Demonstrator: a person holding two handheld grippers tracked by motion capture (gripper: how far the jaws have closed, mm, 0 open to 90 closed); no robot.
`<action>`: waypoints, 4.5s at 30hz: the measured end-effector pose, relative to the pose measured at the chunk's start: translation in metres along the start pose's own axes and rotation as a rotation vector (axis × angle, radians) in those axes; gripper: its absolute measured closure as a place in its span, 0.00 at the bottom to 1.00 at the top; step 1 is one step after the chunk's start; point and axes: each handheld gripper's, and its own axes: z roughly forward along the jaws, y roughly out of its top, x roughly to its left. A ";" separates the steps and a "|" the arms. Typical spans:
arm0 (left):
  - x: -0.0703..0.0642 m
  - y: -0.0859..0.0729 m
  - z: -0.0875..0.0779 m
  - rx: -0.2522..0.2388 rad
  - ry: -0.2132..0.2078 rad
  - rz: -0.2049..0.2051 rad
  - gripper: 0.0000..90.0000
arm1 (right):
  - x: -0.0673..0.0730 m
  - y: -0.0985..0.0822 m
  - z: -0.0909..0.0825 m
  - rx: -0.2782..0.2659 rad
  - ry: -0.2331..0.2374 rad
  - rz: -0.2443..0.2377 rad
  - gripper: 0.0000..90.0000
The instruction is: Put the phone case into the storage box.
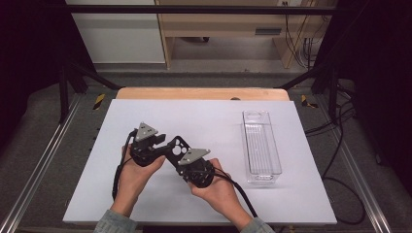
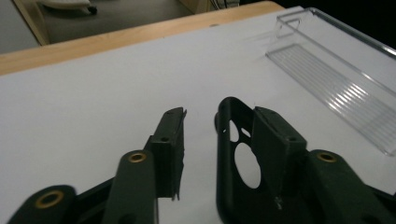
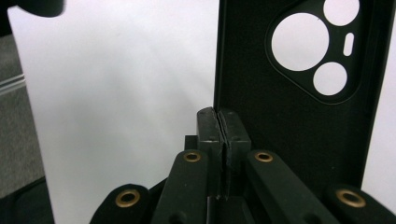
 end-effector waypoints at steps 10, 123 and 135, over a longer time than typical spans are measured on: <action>0.025 -0.021 -0.018 -0.088 0.113 -0.036 0.24 | -0.027 0.002 -0.006 -0.069 -0.053 0.087 0.98; 0.067 -0.122 -0.051 -0.283 0.151 -0.036 0.05 | -0.218 -0.020 -0.076 -0.403 -0.603 0.438 0.98; 0.067 -0.122 -0.050 -0.282 0.150 -0.033 0.05 | -0.224 -0.024 -0.067 -0.385 -0.611 0.450 0.98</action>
